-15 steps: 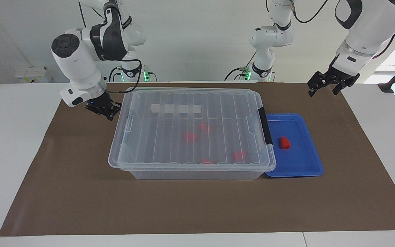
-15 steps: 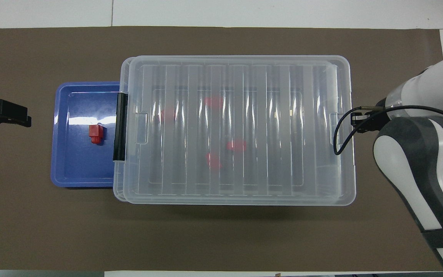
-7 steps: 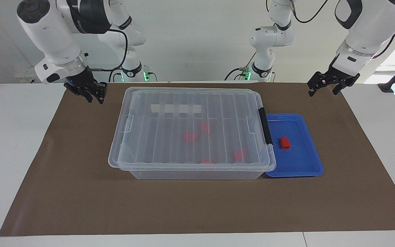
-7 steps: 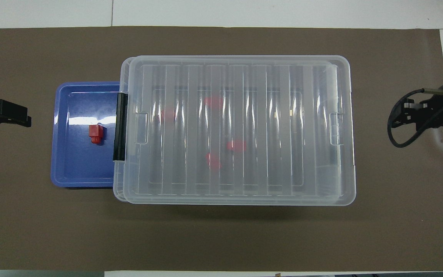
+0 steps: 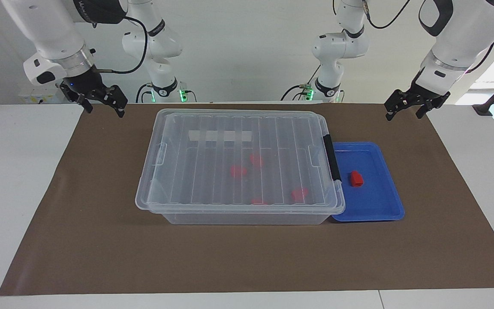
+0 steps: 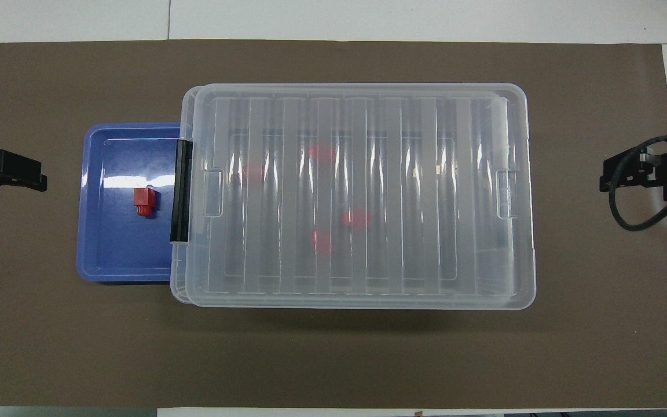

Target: Place red block in blue tray from box

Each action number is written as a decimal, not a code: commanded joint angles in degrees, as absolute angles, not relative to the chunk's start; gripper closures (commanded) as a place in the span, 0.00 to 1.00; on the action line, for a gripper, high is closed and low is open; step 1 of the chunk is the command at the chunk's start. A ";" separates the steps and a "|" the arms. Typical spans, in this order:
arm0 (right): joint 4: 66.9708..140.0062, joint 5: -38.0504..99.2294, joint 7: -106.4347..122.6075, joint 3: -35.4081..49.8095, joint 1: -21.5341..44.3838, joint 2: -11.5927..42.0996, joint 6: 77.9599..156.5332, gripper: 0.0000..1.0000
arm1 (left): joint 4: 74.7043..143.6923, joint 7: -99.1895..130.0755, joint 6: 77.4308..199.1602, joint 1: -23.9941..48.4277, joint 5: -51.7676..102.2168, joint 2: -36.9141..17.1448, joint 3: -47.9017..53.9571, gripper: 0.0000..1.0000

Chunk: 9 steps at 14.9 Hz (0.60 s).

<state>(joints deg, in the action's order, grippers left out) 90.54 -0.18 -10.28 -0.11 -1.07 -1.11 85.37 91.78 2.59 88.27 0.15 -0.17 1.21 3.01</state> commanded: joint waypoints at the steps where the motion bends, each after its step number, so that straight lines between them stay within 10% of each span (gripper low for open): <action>1: 90.70 -0.62 -8.88 -0.27 -0.79 -1.23 85.34 0.00 | 91.93 1.76 87.71 -0.62 0.26 1.58 3.43 0.00; 9: 90.26 -0.79 -8.79 0.35 -0.79 -1.05 86.48 0.00 | 91.93 1.67 87.71 -0.62 0.26 1.58 3.43 0.00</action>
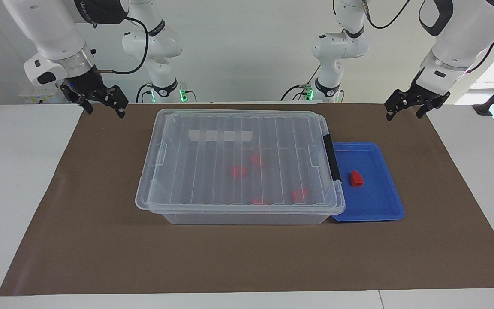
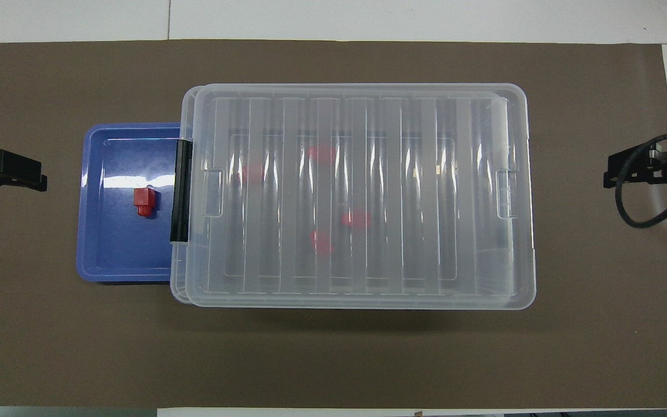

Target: Place red block in blue tray from box

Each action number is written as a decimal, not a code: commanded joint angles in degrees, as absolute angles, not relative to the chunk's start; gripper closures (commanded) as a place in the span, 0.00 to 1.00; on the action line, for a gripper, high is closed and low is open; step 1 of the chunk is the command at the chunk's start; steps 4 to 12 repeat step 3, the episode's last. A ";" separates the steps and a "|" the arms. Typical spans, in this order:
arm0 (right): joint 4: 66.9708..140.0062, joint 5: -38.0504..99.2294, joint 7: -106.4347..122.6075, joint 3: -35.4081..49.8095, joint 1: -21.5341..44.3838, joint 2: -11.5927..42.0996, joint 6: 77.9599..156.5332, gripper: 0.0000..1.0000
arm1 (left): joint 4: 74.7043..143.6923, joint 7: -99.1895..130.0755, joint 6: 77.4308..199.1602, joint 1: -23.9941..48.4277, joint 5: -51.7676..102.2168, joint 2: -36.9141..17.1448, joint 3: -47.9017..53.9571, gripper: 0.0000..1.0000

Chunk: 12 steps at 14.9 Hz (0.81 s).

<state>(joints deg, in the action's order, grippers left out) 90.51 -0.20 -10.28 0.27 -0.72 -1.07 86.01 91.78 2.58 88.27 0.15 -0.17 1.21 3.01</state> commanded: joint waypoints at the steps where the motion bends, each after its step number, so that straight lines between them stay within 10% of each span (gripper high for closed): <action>1: 90.26 -0.88 -8.79 0.35 -0.79 -1.05 86.48 0.00 | 92.02 1.67 87.71 -0.62 0.26 1.58 3.43 0.00; 12: 90.26 -0.88 -8.79 0.35 -0.79 -1.05 86.31 0.00 | 91.93 1.67 87.71 -0.62 0.26 1.58 3.43 0.00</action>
